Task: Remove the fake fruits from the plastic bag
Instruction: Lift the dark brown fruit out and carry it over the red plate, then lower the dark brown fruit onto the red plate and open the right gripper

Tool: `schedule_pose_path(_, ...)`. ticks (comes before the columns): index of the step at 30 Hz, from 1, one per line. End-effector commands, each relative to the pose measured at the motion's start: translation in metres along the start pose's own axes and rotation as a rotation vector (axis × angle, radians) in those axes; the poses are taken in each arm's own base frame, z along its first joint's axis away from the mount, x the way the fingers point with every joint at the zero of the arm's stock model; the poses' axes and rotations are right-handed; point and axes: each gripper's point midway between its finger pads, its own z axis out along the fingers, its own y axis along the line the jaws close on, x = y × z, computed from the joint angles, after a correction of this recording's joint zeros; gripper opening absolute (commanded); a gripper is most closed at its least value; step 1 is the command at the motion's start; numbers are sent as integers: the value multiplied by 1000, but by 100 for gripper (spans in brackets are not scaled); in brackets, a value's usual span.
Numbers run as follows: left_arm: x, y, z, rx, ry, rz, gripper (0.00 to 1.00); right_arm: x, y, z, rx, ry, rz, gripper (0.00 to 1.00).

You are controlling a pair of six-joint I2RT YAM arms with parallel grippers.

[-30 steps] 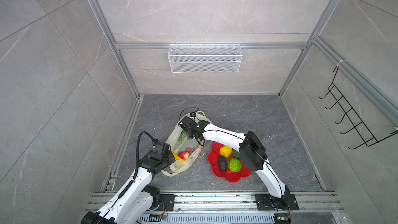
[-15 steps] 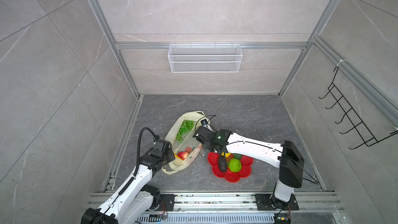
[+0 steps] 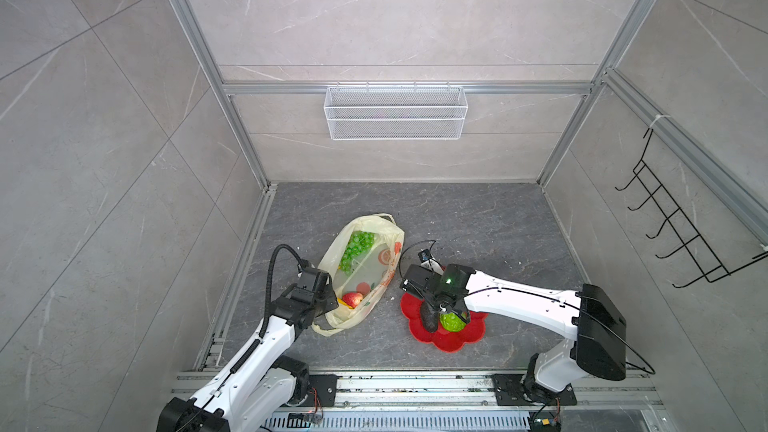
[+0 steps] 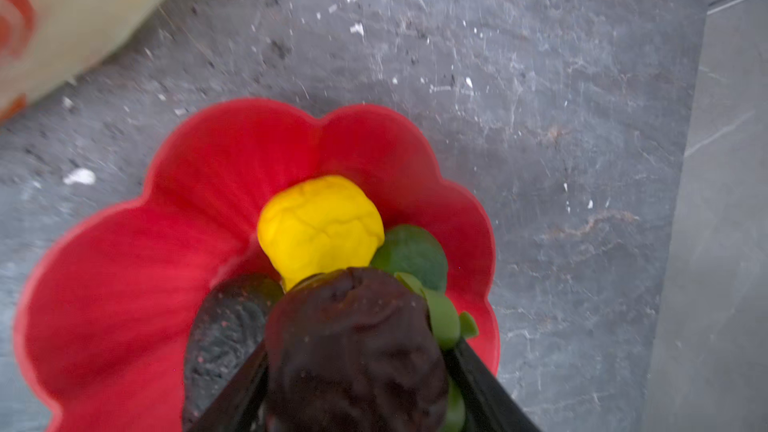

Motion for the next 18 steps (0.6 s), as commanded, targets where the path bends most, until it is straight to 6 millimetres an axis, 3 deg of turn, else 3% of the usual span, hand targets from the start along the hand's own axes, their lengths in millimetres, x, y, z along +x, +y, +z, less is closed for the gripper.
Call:
schedule_pose_path(1,-16,-9,-7,20,-51,14,0,12,-8,-8,29,11,-1,59)
schedule_pose_path(18,-15,-9,-7,23,-48,15,0,46,7,17,69,124,-68,59)
